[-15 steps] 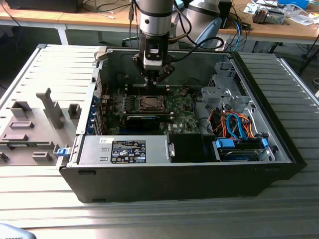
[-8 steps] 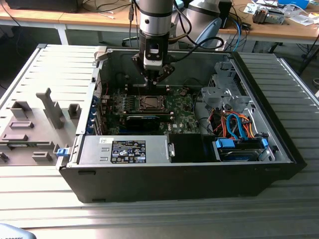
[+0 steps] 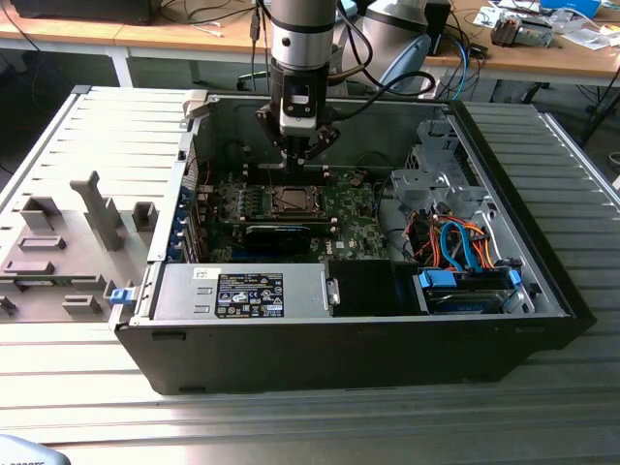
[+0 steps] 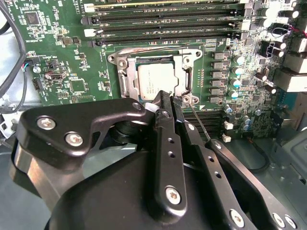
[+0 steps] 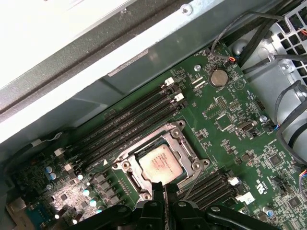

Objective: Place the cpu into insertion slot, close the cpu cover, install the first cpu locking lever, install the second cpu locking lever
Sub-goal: 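Install the first cpu locking lever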

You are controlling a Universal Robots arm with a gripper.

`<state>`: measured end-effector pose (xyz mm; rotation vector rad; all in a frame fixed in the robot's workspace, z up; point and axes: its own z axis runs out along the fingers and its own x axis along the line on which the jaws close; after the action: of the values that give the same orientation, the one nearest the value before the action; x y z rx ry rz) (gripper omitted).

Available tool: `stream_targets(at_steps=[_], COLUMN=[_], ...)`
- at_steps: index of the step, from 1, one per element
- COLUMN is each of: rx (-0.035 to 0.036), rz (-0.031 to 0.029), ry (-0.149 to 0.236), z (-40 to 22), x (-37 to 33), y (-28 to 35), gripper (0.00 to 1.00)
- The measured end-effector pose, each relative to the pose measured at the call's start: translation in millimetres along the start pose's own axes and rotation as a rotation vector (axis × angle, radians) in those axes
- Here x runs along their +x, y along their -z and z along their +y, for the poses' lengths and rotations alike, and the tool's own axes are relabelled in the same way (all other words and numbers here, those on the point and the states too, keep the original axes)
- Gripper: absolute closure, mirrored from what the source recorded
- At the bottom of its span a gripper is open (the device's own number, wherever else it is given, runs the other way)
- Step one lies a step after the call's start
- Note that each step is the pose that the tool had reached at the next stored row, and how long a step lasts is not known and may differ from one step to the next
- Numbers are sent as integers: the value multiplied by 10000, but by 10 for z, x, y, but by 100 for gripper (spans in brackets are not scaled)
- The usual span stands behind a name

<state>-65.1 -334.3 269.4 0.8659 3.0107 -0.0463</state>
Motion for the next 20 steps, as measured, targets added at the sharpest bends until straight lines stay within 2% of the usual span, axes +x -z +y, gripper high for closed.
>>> stream_targets(at_steps=[20], rx=[-3], rz=[-5], ry=[188], z=[0], x=[0], y=[0], gripper=[84])
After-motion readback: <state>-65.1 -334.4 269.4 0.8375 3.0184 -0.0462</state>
